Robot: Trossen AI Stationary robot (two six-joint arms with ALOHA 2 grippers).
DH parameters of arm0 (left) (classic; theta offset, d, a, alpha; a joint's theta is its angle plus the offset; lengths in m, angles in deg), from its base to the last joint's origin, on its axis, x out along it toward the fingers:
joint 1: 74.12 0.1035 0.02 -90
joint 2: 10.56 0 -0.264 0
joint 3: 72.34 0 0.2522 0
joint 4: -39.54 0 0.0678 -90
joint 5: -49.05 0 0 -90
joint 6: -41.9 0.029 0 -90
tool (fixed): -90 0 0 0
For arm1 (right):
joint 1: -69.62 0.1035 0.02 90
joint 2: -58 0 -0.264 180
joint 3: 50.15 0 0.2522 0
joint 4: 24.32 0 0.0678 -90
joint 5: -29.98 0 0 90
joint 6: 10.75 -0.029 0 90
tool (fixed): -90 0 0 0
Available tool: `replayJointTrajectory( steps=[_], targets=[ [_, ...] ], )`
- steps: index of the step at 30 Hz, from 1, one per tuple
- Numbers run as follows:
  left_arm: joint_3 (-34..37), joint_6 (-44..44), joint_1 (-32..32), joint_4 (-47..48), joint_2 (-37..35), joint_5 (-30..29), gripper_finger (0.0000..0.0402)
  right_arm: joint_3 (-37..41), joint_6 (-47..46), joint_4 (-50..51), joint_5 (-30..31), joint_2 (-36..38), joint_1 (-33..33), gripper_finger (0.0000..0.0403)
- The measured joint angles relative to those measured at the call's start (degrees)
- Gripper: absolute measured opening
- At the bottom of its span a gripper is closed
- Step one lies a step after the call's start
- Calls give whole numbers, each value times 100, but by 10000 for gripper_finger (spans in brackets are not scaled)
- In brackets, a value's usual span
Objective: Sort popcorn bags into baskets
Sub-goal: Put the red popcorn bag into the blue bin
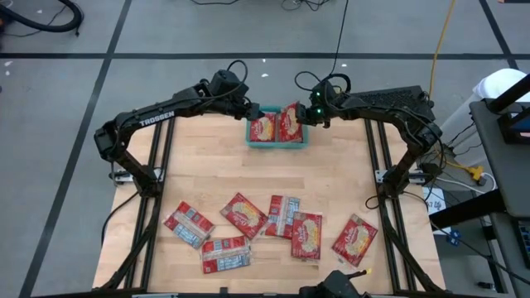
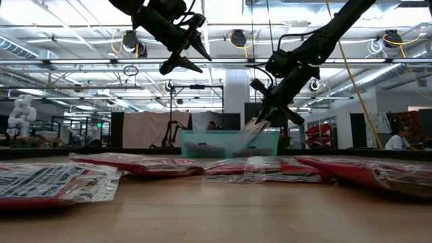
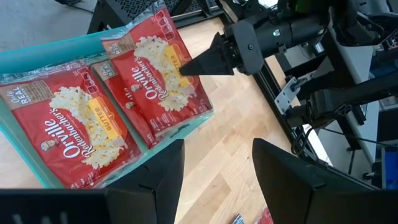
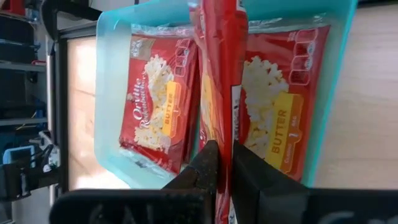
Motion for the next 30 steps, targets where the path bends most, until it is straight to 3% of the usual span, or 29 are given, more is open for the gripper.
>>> replayJointTrajectory(
  steps=[14, 30],
  targets=[
    [0, 26, 0, 2, 2, 0, 191, 0, 33, 71, 292, 0, 0, 131],
    [0, 72, -11, 243, 2, 2, 191, 7, 435, 539, 334, 308, -36, 165]
  ],
)
